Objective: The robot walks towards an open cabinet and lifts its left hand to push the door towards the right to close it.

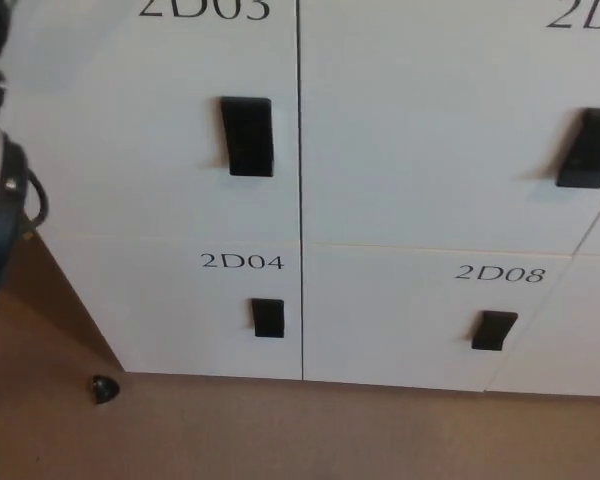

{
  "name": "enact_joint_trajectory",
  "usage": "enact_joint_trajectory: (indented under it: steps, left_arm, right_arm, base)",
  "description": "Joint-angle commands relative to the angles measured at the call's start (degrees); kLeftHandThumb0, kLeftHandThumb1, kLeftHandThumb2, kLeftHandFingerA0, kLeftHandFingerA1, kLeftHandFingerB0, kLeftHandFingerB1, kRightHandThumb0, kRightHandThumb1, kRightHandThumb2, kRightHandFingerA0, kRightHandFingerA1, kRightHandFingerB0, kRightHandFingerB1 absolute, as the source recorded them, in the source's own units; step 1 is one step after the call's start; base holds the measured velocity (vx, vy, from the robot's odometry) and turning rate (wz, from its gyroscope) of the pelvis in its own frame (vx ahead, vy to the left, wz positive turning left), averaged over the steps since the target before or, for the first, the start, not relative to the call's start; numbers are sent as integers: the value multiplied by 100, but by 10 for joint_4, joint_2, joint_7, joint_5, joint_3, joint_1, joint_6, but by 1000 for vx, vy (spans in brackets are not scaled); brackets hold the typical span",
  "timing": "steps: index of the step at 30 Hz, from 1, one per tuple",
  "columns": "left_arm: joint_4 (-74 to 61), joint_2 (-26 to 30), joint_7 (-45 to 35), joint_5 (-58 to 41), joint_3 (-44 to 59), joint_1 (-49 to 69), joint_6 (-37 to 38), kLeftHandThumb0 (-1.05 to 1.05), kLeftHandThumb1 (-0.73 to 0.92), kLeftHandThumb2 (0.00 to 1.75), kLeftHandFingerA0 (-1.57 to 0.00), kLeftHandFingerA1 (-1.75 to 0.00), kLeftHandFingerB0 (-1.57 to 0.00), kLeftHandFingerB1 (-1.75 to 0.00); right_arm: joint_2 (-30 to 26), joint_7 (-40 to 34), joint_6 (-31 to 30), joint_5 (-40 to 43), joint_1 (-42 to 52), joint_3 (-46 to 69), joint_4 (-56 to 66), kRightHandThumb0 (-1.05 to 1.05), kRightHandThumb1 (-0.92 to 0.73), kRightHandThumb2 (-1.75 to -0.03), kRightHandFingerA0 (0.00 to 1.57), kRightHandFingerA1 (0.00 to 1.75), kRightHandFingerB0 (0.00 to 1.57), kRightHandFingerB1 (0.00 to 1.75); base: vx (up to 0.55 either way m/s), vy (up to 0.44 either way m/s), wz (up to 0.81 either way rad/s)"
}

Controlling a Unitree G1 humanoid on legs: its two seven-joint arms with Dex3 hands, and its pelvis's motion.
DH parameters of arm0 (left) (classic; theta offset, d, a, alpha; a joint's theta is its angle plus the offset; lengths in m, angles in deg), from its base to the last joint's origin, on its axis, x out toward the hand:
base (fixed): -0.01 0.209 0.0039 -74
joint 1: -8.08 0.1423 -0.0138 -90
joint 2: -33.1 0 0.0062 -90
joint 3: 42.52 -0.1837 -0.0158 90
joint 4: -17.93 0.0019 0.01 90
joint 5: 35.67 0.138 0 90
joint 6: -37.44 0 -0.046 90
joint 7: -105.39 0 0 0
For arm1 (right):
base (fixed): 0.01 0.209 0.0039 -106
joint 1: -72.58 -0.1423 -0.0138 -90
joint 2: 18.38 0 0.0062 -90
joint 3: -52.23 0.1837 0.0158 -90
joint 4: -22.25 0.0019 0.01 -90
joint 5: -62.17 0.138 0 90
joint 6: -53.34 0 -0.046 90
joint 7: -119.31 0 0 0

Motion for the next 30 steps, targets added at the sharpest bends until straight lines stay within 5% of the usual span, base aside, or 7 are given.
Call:
enact_joint_trajectory:
  steps: [1,8,10,19,22,23,30]
  left_arm:
    - [-681,206,-209,-231,129,294,-83,-65,68,61,-54,-37,-52,-36]
    - [-1034,251,-405,-601,572,692,-200,-61,50,92,-58,-58,-34,-46]
    - [-1020,208,-539,-672,730,816,-234,-73,73,63,-56,-37,-50,-36]
    - [-858,106,-738,-668,754,1155,-164,-67,71,62,-48,-36,-43,-34]
    - [-806,82,-719,-576,735,1207,-112,-67,62,60,-60,-39,-57,-37]
    - [-744,62,-640,-494,654,1239,-38,-57,66,61,-53,-40,-44,-36]
    - [-630,-13,-299,-287,434,1276,61,-65,60,93,-39,-53,-27,-45]
  right_arm:
    - [-4,33,-12,16,-31,-22,30,-36,-57,-98,64,69,47,60]
    - [-22,25,-60,-23,-95,-64,100,-37,-72,-60,73,54,60,47]
    - [-32,26,-92,-41,-130,-83,118,-39,-57,-98,69,71,50,61]
    - [-29,21,-183,-102,-219,-143,125,-40,-58,-98,62,68,47,60]
    - [-19,14,-182,-122,-237,-150,97,-41,-57,-98,65,69,47,60]
    - [-9,3,-181,-144,-239,-155,66,-35,-73,-61,65,54,56,50]
    - [11,-29,-170,-183,-210,-160,-48,-33,-74,-61,61,53,50,46]
  base:
    - [0,0,0]
    - [0,0,0]
    - [0,0,0]
    - [0,0,0]
    - [0,0,0]
    - [0,0,0]
    - [-3,-5,1]
